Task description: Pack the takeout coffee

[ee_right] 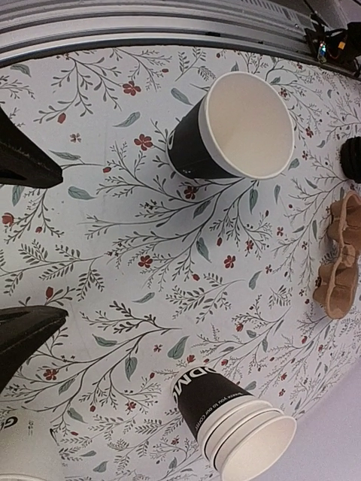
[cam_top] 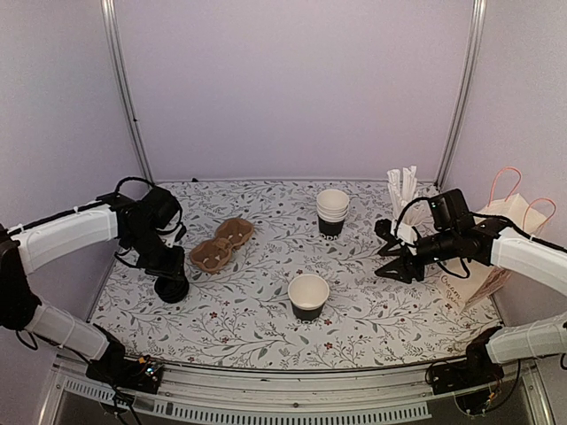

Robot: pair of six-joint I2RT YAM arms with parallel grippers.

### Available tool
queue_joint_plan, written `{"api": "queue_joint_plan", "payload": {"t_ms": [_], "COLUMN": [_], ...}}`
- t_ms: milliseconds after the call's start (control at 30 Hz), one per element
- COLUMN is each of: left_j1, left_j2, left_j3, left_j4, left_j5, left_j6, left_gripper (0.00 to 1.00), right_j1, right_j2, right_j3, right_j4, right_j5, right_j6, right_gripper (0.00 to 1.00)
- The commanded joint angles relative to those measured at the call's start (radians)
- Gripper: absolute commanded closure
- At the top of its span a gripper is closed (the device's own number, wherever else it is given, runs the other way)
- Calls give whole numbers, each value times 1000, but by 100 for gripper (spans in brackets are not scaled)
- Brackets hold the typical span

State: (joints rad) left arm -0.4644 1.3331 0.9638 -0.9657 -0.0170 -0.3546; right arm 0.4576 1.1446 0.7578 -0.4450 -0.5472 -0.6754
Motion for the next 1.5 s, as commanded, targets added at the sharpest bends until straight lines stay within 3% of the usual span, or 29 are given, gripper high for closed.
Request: {"api": "queue_joint_plan", "payload": {"t_ms": [0,500,800,1100,1467], "left_j1": [5,5,5,3,-11], "left_j2": [60,175,239,218,103], "left_j3": [1,38,59,66,190], "left_j4": [12,11,28,14,-93], "left_j5": [-11,-61,-60,-57,-80], "left_j6": [2,-1,27,19,0], "left_gripper": [61,65,80,89,97], "right_j1": [-2,-3,-3,-3,-3], "right_j2": [-23,-4,3,10,21], "right_j3": [-9,-11,-12,-14,-14], "right_j4": [9,-2,-4,-4,-4], "right_j5": [45,52,62,72,75], "right_j6": [-19,-35,-42,-45,-47], "right_gripper": [43,43,43,43,43]}}
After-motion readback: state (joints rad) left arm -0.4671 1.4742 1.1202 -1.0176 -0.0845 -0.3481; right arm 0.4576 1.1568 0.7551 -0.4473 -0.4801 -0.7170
